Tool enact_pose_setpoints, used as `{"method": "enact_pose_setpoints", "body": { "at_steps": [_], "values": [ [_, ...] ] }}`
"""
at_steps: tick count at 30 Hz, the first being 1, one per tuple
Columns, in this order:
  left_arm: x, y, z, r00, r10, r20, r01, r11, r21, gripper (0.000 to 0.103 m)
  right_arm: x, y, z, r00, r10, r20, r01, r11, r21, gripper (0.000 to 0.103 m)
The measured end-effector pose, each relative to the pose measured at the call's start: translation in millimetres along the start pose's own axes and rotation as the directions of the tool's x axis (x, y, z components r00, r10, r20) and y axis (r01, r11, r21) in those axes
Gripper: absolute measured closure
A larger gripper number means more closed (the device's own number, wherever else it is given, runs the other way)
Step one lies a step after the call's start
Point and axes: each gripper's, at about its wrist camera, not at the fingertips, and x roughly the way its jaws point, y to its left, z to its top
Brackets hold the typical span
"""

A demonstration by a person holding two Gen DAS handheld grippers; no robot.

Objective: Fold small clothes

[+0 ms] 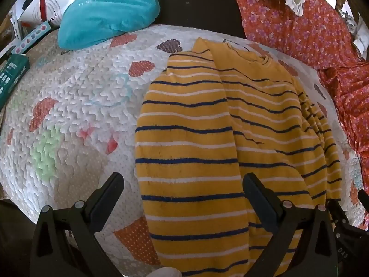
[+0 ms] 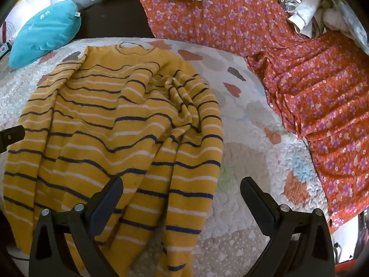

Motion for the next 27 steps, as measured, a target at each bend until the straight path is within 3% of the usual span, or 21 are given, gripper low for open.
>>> {"method": "enact_pose_setpoints", "body": {
  "at_steps": [15, 21, 27],
  "values": [
    [23.8, 2.0, -1.7, 0.995, 0.025, -0.096, -0.024, 1.000, 0.010, 0.000, 1.3, 0.5, -2.5, 1.000, 0.002, -0.005, -0.002, 1.000, 0.000, 0.000],
    [39.1, 1.5, -5.5, 0.984, 0.047, -0.171, -0.045, 0.999, 0.016, 0.000, 3.4, -0.6, -3.4, 1.000, 0.003, -0.013, -0.003, 1.000, 0.003, 0.000],
    [45.9, 6.6, -10.1, 0.979, 0.026, -0.204, -0.029, 1.000, -0.012, 0.000, 5.2, -3.5, -3.3, 1.000, 0.011, -0.020, -0.011, 1.000, 0.009, 0.000]
  ]
}}
